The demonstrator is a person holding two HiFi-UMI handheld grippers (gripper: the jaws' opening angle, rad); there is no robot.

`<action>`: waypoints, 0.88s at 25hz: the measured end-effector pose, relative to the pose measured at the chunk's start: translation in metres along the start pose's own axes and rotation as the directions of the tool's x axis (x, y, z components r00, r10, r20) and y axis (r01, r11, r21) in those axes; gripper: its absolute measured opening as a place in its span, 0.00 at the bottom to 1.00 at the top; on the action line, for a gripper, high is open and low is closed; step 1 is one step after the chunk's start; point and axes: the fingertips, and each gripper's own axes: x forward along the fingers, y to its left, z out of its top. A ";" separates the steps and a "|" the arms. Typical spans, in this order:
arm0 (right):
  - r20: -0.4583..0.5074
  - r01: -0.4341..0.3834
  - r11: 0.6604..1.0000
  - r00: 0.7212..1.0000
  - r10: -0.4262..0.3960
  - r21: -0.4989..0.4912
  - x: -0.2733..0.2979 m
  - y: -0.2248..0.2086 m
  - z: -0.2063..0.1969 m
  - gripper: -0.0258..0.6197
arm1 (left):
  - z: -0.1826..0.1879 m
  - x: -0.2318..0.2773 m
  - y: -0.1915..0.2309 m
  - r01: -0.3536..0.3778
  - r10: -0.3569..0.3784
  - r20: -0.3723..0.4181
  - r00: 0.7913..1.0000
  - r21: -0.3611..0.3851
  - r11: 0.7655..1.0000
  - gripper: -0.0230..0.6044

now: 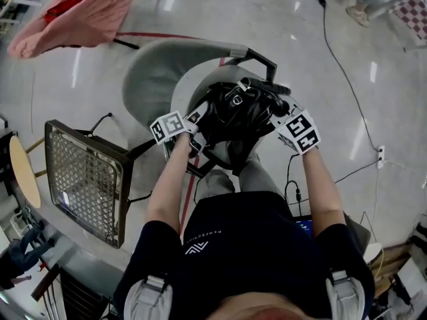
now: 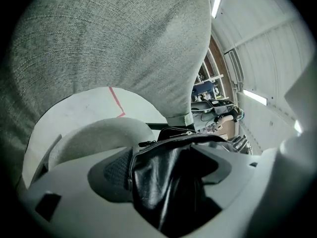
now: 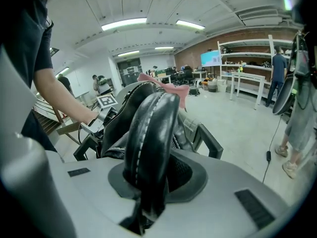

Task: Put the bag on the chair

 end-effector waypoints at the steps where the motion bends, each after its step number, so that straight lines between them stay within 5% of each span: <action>1: 0.001 -0.001 1.000 1.000 0.001 -0.003 0.000 0.000 -0.001 0.15 | 0.002 0.000 0.001 -0.017 0.017 0.008 1.000 0.019 1.000 0.62; 7: 0.003 -0.010 1.000 1.000 0.010 -0.004 0.008 0.000 -0.002 0.15 | 0.022 -0.001 0.009 -0.171 0.154 0.100 0.983 0.183 0.968 0.63; 13: 0.006 -0.011 0.999 1.000 0.011 -0.038 0.013 0.002 0.002 0.15 | 0.038 -0.010 0.012 -0.354 0.285 0.230 0.930 0.360 0.863 0.38; 22: 0.020 -0.075 0.990 0.997 0.078 -0.117 0.033 0.025 0.021 0.15 | 0.057 -0.031 0.002 -0.355 0.256 0.300 0.919 0.345 0.869 0.23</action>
